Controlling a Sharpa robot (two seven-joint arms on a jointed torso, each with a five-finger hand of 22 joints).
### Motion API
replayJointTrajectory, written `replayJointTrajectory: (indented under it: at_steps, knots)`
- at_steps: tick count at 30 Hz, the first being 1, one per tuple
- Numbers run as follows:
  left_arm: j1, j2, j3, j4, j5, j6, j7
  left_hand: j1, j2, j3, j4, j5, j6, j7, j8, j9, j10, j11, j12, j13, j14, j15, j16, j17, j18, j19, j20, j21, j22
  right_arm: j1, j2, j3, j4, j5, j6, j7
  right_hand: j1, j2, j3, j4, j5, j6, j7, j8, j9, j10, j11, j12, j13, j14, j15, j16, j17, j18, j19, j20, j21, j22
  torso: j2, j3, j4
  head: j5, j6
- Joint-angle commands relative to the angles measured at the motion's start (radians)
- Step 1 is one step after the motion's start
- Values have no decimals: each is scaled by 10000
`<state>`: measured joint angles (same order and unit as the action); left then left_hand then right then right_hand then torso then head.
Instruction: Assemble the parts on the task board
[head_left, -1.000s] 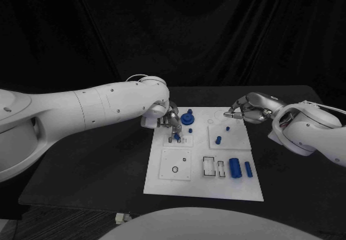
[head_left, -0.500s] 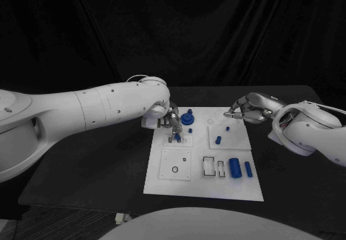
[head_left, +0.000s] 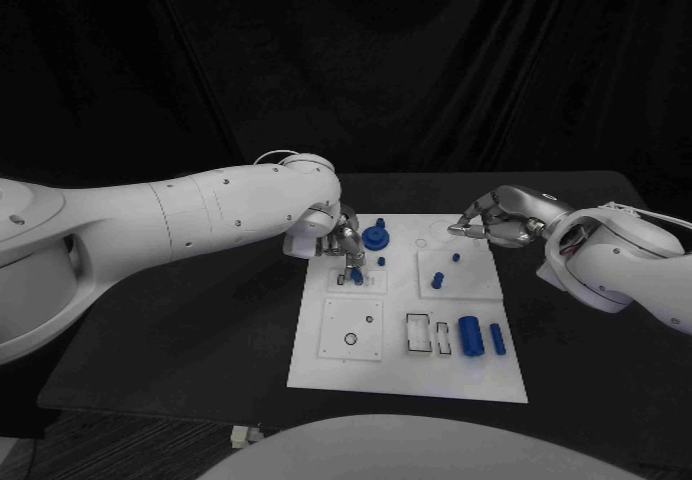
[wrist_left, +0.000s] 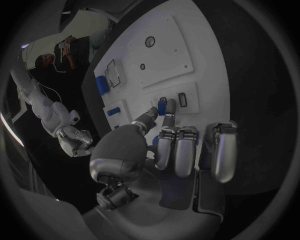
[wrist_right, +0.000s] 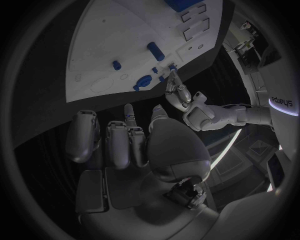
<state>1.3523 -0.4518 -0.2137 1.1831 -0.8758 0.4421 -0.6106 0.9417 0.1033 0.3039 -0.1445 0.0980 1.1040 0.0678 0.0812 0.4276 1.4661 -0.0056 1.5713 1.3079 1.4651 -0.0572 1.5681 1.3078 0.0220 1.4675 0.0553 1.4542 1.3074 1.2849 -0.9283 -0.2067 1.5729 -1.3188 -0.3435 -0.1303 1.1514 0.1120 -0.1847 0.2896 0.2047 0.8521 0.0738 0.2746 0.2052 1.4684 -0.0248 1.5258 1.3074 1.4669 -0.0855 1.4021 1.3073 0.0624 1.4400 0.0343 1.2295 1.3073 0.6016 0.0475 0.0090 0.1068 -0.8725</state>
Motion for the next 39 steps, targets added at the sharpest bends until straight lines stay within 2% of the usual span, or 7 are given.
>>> replayJointTrajectory:
  at_steps: [1,39]
  knots:
    - [-22,4,7,36,26,84,92,-77,9,3,36,-35,11,19,-37,11,1047,-19,-5,2629,1057,-35,26,2630,164,102,-36,-68,1393,-29,3,6,4,-19,43,-144,127,9,-57,-5,52,-38,34,25,11,644,58,-54,1910,431,69,-45,209,96,-38,-5,-34,1677,2,1,-1,16,-2]
    - [-113,-35,6,122,26,131,83,-49,9,-28,76,-84,0,18,-46,19,1047,-23,-5,2629,1057,-41,26,2630,175,76,-39,-112,1358,-63,22,6,-2,-19,70,-169,162,21,-86,-2,69,-49,37,19,8,627,62,-76,1880,418,71,-79,168,101,-50,-1,-68,1669,1,1,1,31,-2]
